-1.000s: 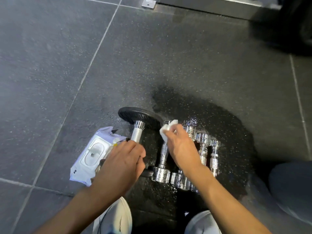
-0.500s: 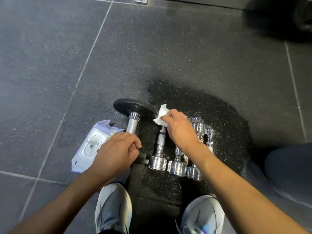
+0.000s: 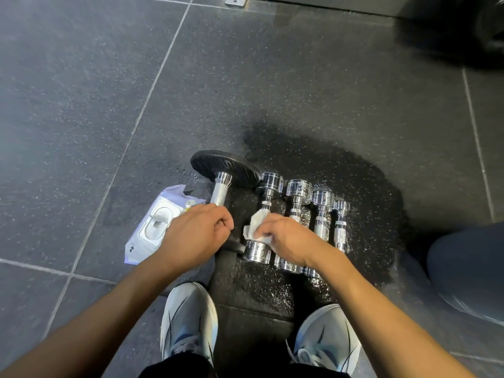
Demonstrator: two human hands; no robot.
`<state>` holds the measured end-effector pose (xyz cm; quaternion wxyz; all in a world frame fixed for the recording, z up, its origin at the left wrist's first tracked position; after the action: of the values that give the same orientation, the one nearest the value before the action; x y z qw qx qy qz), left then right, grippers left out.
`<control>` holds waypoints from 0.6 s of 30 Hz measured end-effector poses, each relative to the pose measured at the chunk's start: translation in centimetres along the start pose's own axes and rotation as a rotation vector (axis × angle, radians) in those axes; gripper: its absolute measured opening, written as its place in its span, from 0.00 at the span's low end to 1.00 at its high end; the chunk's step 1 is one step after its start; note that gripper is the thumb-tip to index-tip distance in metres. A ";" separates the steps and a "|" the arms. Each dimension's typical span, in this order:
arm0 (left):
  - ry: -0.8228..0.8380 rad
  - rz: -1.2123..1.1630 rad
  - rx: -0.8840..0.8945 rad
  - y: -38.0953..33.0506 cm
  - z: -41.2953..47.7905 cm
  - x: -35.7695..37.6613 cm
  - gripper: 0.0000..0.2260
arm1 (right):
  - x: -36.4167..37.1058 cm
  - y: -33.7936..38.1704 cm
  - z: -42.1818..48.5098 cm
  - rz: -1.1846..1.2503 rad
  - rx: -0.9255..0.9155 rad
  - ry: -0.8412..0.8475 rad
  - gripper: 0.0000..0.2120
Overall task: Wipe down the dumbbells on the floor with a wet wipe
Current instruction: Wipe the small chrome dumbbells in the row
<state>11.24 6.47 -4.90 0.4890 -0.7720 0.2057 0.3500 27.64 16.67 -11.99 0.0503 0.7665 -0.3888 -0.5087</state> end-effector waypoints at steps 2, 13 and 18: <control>-0.001 -0.005 0.001 0.0 -0.1 -0.1 0.08 | -0.4 -0.1 -0.5 0.020 0.031 0.006 0.18; -0.012 0.028 -0.006 0.0 0.0 0.0 0.08 | 1.6 2.9 -2.9 -0.122 -0.016 -0.316 0.18; 0.001 0.027 0.014 0.2 0.2 0.2 0.10 | 0.6 1.8 -1.5 -0.311 0.011 -0.410 0.16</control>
<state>11.17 6.56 -5.18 0.4895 -0.7660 0.2189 0.3546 28.04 14.54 -10.90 -0.1126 0.6982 -0.2710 -0.6530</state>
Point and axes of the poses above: each hand's wrist, its own z-axis towards the middle knuckle, its own x-axis out of the palm, y = z × x, the point moved 5 cm from there along z, towards the middle knuckle, and after that the axes turned 12 degrees about -z, right-handed, at the moved point
